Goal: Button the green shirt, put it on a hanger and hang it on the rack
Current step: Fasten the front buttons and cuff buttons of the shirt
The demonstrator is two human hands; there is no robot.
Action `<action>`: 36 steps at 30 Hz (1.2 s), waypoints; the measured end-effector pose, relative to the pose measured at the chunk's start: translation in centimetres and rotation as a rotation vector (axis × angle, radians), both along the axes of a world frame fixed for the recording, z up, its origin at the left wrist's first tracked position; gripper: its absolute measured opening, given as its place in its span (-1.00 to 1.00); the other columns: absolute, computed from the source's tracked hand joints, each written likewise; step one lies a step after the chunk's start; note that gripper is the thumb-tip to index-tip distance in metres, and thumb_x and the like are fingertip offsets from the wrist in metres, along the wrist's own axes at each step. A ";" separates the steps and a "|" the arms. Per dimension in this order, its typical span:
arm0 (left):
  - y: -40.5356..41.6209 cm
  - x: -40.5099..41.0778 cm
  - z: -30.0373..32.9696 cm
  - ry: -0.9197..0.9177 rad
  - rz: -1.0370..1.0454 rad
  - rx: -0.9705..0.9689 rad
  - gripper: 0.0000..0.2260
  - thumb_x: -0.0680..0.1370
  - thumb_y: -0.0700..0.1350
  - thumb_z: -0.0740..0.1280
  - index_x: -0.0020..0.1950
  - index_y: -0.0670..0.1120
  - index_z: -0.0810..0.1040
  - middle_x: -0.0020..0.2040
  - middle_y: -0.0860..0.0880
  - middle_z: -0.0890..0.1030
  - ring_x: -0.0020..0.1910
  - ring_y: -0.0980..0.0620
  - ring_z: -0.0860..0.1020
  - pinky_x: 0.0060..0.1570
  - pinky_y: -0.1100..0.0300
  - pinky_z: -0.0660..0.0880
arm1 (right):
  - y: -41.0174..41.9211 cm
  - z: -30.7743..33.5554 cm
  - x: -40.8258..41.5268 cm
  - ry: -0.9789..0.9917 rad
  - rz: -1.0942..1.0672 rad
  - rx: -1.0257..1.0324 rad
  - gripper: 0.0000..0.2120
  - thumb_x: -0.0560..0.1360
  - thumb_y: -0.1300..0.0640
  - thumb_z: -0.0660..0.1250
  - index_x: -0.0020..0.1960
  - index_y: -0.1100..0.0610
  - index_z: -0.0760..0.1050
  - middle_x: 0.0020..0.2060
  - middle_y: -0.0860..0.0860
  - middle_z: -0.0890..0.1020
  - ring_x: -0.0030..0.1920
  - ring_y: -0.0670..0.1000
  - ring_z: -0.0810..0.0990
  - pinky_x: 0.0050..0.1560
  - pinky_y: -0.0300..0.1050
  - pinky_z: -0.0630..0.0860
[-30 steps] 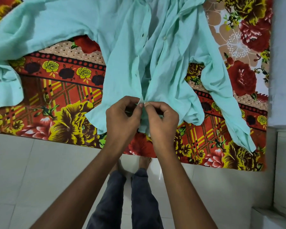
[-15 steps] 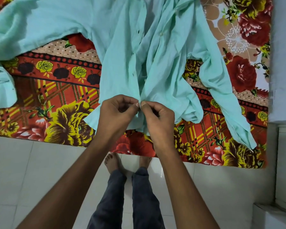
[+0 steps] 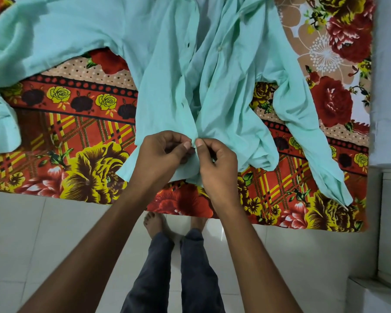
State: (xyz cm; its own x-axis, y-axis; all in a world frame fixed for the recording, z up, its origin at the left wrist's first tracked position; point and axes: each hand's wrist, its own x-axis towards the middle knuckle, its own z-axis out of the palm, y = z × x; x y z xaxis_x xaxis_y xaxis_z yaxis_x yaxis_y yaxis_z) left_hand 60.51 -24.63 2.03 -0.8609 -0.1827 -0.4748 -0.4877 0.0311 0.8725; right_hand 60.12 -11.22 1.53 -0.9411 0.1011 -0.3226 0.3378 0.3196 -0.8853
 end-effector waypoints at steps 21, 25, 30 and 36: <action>-1.3 -2.3 1.1 0.052 -0.041 -0.405 -0.88 0.55 -0.02 0.47 -0.09 -0.03 0.61 -0.26 0.06 0.65 -0.29 0.14 0.59 -0.26 0.20 0.51 | 0.4 1.3 -2.4 0.194 -0.046 0.422 -0.94 0.54 0.13 0.46 -0.03 0.11 0.66 -0.19 -0.04 0.68 -0.20 -0.10 0.65 -0.10 -0.04 0.64; -1.0 -6.6 2.5 0.241 -0.018 -0.545 -0.81 0.52 0.02 0.48 -0.10 -0.06 0.56 -0.27 0.05 0.61 -0.28 0.11 0.58 -0.23 0.14 0.51 | -1.2 2.2 -6.6 0.339 -0.005 0.422 -0.94 0.55 0.17 0.45 -0.03 0.15 0.68 -0.18 0.02 0.67 -0.17 -0.02 0.64 -0.09 -0.07 0.60; -0.2 -10.1 0.5 0.019 -0.167 -0.681 -0.75 0.49 0.08 0.44 -0.01 -0.06 0.53 -0.16 -0.04 0.65 -0.12 -0.15 0.62 -0.09 -0.05 0.58 | -2.5 -0.2 -9.8 0.039 0.329 0.656 -0.83 0.60 0.22 0.25 0.00 0.23 0.62 -0.08 0.17 0.65 -0.01 0.19 0.62 -0.11 -0.02 0.38; -0.3 -9.9 -0.6 -0.124 -0.170 -0.732 -0.77 0.50 0.00 0.42 -0.08 -0.15 0.53 -0.15 -0.14 0.64 -0.13 -0.26 0.61 -0.10 -0.10 0.59 | -2.4 -2.1 -9.5 -0.025 0.260 0.703 -0.89 0.60 0.16 0.33 0.03 0.16 0.62 -0.08 0.10 0.67 -0.03 0.15 0.63 -0.07 0.01 0.51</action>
State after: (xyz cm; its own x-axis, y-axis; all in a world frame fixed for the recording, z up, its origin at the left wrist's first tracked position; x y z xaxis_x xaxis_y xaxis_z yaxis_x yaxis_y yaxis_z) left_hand 50.65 -24.93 1.43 -0.8537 -0.3579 -0.3784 -0.5176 0.6639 0.5398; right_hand 50.61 -13.63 -0.54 -0.9559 0.0668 -0.2860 0.1919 0.8792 -0.4360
